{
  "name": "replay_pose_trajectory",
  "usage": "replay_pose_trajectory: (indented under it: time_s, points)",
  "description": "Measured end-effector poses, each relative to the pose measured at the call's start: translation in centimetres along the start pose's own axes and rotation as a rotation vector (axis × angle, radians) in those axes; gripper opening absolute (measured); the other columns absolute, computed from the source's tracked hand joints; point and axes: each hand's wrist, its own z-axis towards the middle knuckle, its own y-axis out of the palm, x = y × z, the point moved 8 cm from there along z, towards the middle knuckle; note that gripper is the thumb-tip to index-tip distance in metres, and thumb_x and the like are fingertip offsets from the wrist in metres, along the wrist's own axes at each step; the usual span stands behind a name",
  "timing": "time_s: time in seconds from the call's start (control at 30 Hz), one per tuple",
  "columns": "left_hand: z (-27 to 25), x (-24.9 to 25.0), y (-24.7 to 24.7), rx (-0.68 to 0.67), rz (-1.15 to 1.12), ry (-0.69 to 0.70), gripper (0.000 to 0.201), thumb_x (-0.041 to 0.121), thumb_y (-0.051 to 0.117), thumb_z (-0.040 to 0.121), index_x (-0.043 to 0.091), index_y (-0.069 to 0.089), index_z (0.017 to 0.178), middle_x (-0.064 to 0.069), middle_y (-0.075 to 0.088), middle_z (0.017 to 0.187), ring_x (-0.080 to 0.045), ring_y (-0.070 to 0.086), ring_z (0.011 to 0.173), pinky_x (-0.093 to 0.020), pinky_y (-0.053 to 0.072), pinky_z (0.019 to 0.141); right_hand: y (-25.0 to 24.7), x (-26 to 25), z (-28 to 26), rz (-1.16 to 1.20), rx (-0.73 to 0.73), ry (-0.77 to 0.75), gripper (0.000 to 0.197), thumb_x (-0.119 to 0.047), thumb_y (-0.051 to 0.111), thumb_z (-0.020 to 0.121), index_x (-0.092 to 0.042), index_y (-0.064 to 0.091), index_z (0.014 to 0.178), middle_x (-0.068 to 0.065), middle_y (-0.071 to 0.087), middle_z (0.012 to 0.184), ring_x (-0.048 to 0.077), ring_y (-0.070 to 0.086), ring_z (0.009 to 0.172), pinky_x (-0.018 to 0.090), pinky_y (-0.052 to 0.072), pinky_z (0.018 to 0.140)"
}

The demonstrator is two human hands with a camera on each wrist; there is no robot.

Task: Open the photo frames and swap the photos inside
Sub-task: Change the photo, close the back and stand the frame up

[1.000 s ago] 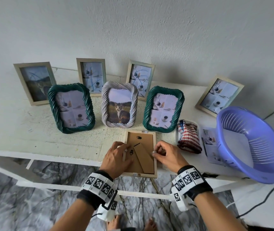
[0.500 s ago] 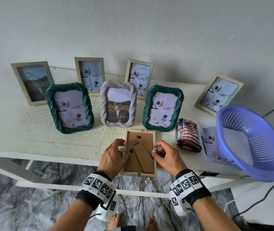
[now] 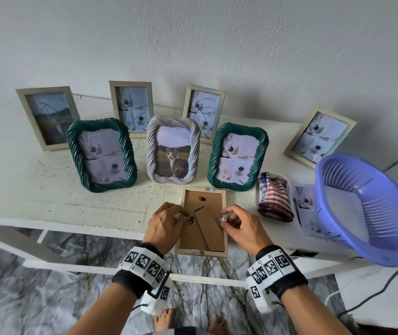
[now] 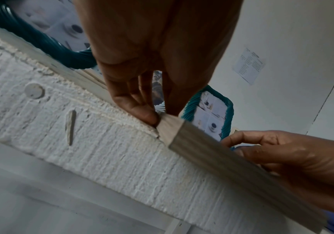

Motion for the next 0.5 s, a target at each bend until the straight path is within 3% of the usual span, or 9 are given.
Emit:
replay_pose_trajectory:
  time_s: [0.17,0.23,0.33,0.5]
  points:
    - [0.0,0.0,0.0,-0.024,-0.007,-0.025,0.006,0.023,0.067,0.087,0.024,0.071,0.09,0.0,0.062,0.1,-0.017,0.063,0.073,-0.037,0.055,0.068,-0.1,-0.4,0.4,-0.034,-0.044,0.001,0.016,-0.021,0.07,0.085,-0.024,0.063,0.1,-0.007,0.057,0.072,0.008,0.055,0.065,0.022,0.045,0.063]
    - [0.0,0.2,0.1,-0.043,0.02,-0.033,0.007,0.022,0.065,0.089,0.023,0.07,0.093,0.0,0.059,0.101,-0.018,0.062,0.075,-0.032,0.051,0.068,-0.3,-1.1,0.8,-0.086,-0.074,-0.025,0.015,-0.022,0.069,0.086,-0.022,0.062,0.099,-0.008,0.057,0.07,0.009,0.054,0.064,0.025,0.044,0.063]
    - [0.1,0.6,0.1,-0.052,0.075,-0.052,0.011,0.026,0.062,0.091,0.019,0.069,0.096,0.0,0.057,0.101,-0.018,0.059,0.078,-0.024,0.039,0.066,-0.7,-2.6,2.0,-0.293,-0.068,-0.1,0.026,-0.032,0.062,0.09,-0.019,0.059,0.112,-0.001,0.056,0.092,0.015,0.056,0.08,0.029,0.047,0.072]
    - [0.1,0.5,-0.2,-0.043,0.068,-0.049,0.01,0.028,0.065,0.09,0.021,0.07,0.095,0.001,0.059,0.1,-0.012,0.053,0.076,-0.022,0.035,0.062,-0.4,-5.0,5.5,-0.487,-0.066,-0.186,0.039,-0.032,0.052,0.094,-0.013,0.056,0.129,0.005,0.053,0.118,0.023,0.051,0.106,0.031,0.045,0.089]
